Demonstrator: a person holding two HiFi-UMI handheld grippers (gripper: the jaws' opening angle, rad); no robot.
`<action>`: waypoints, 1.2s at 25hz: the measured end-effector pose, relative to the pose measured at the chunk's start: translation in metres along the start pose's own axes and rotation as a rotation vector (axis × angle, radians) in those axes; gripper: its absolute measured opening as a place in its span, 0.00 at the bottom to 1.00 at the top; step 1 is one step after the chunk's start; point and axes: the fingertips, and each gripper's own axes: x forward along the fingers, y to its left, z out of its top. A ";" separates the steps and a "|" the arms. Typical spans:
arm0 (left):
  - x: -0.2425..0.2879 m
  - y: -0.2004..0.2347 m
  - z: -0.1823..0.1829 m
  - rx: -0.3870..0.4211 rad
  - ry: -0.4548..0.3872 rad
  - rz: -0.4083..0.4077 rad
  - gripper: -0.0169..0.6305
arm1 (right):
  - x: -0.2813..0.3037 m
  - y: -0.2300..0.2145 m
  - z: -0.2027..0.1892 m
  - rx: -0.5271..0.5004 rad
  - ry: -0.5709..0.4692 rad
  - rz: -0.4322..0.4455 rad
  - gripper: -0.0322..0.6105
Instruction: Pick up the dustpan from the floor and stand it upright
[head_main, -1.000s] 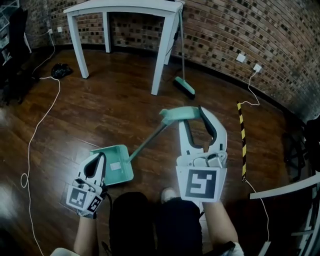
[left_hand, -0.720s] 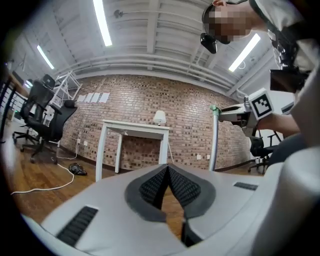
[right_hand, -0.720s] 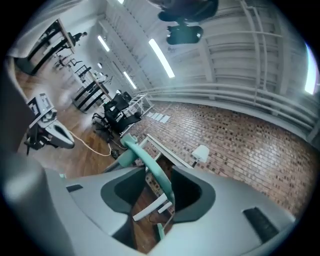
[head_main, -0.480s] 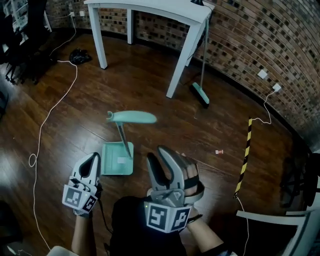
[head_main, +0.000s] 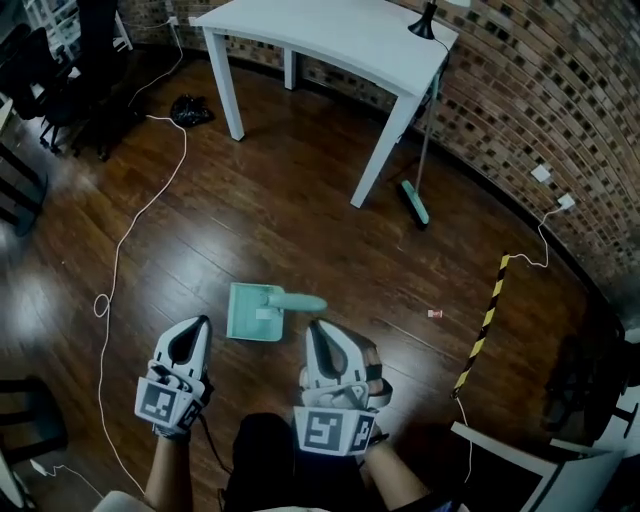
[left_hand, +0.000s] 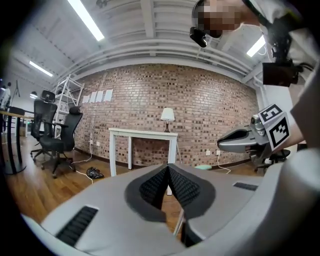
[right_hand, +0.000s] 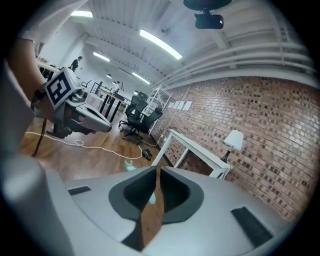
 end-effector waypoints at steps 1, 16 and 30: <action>0.000 -0.002 0.017 0.009 -0.003 -0.004 0.03 | -0.005 -0.007 0.009 0.041 0.003 0.018 0.08; -0.062 -0.074 0.259 0.074 -0.166 -0.217 0.03 | -0.109 -0.078 0.180 0.421 -0.137 0.073 0.04; -0.183 -0.119 0.387 0.161 -0.335 -0.260 0.03 | -0.287 -0.136 0.301 0.430 -0.313 -0.221 0.04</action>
